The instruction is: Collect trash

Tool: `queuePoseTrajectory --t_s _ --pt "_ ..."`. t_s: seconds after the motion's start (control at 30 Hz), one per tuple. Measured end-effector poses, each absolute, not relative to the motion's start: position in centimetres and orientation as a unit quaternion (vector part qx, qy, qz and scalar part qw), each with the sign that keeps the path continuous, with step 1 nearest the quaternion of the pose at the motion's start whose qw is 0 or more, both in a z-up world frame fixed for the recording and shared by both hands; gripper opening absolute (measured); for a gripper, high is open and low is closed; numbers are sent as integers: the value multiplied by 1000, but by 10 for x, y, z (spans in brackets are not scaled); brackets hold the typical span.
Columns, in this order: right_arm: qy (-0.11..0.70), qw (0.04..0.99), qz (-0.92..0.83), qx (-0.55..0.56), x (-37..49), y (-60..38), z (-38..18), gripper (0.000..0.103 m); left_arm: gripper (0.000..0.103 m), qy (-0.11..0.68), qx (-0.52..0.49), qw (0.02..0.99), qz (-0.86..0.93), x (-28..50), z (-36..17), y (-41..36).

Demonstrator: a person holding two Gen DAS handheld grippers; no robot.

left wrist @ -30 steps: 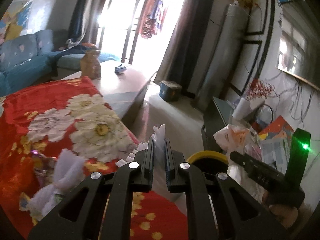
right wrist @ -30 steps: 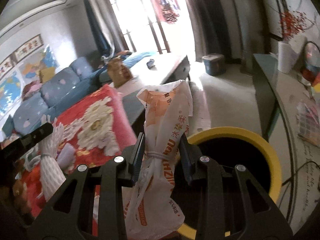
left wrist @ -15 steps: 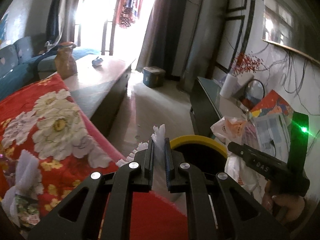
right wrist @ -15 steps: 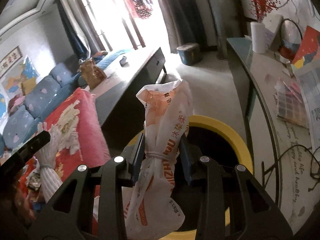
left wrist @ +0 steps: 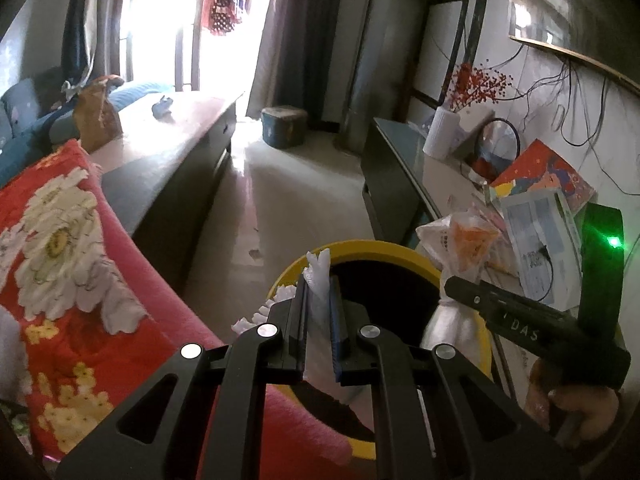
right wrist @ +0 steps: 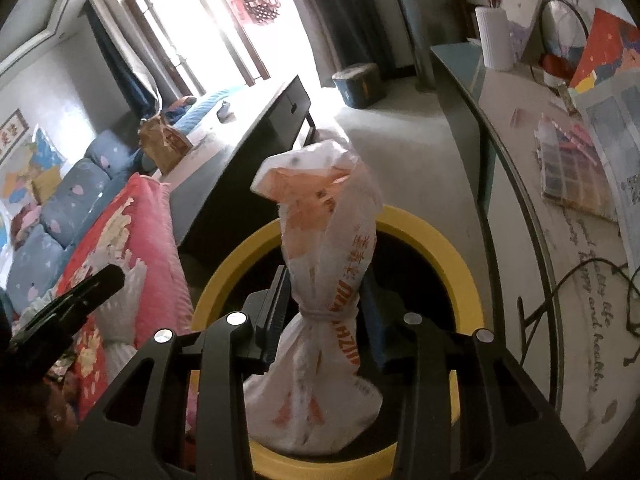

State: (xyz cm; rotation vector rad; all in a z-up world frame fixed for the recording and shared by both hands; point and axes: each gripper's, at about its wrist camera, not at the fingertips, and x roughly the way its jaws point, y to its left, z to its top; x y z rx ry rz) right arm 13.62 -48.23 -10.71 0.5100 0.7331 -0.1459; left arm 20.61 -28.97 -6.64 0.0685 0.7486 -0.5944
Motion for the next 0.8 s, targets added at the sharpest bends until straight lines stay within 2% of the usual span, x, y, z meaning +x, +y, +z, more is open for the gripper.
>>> queuePoseTrajectory --t_s 0.03,0.07,0.1,0.13,0.17,0.2,0.23,0.33,0.5,0.8 --pt "356 898 -71 250 136 -484 -108 46 16 365 30 885 -288 208 -69 -292" --pt "356 897 -75 252 135 -485 -110 49 21 373 27 881 -291 211 -72 -294" --pt "356 896 -79 253 135 -487 -111 50 31 376 25 879 -292 212 -74 -296" --pt "358 895 -79 253 135 -488 -111 55 44 377 25 878 -293 212 -75 -297" --pt "358 895 -80 254 135 -488 -112 61 52 376 25 878 -294 211 -76 -298" --pt "356 895 -87 253 134 -489 -111 61 65 376 23 879 -294 211 -76 -298" --pt "355 896 -91 252 133 -489 -111 61 73 375 21 879 -293 211 -75 -297" --pt "348 898 -92 252 131 -489 -107 62 84 366 22 885 -288 207 -70 -291" --pt "330 908 -86 245 128 -485 -95 65 94 348 15 896 -275 198 -56 -274" --pt "297 929 -45 217 122 -450 -60 69 96 308 -4 924 -228 177 -29 -228"
